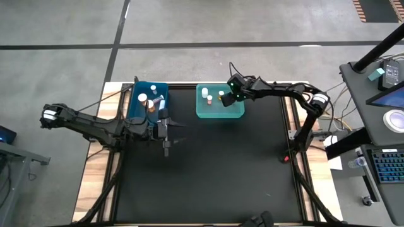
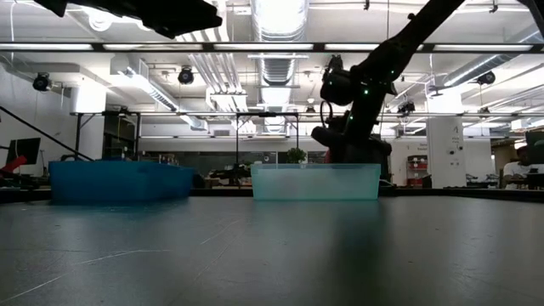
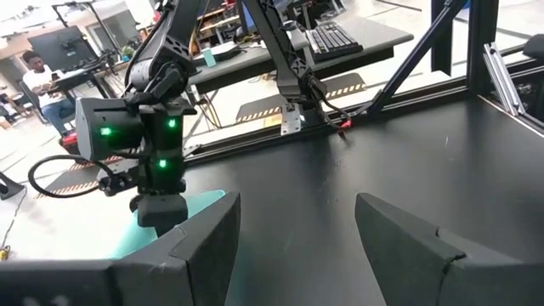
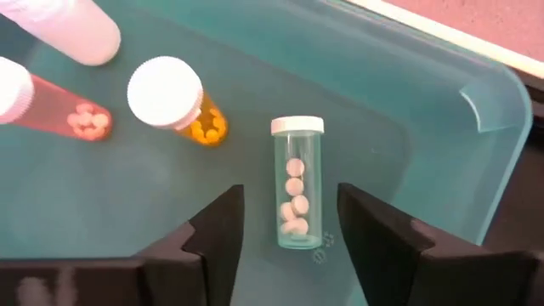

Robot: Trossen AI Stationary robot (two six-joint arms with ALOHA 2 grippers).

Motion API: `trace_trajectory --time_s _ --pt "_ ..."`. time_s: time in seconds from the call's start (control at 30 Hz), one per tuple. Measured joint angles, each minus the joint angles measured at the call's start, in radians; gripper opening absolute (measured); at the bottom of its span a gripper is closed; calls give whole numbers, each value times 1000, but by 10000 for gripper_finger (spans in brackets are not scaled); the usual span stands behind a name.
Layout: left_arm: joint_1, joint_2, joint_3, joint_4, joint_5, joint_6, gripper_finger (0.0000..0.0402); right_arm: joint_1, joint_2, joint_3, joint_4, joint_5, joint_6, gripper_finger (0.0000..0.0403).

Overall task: Pick and place medicine bottles into bin by pill shape (circle, oval)
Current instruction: Return to Home Position

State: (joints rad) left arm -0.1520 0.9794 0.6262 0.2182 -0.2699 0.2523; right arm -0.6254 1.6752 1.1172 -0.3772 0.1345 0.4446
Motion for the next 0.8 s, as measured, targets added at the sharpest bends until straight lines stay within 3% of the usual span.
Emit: trace_trajectory --time_s 0.2,0.47,0.8 --pt "0 -1 0 -2 0 25 217 21 -58 10 -9 -8 -22 207" --pt "0 -66 0 -117 0 17 217 178 -215 -31 14 -10 -174 196" --pt "0 -263 -104 -158 0 -10 217 407 -484 -269 214 -12 -362 178"
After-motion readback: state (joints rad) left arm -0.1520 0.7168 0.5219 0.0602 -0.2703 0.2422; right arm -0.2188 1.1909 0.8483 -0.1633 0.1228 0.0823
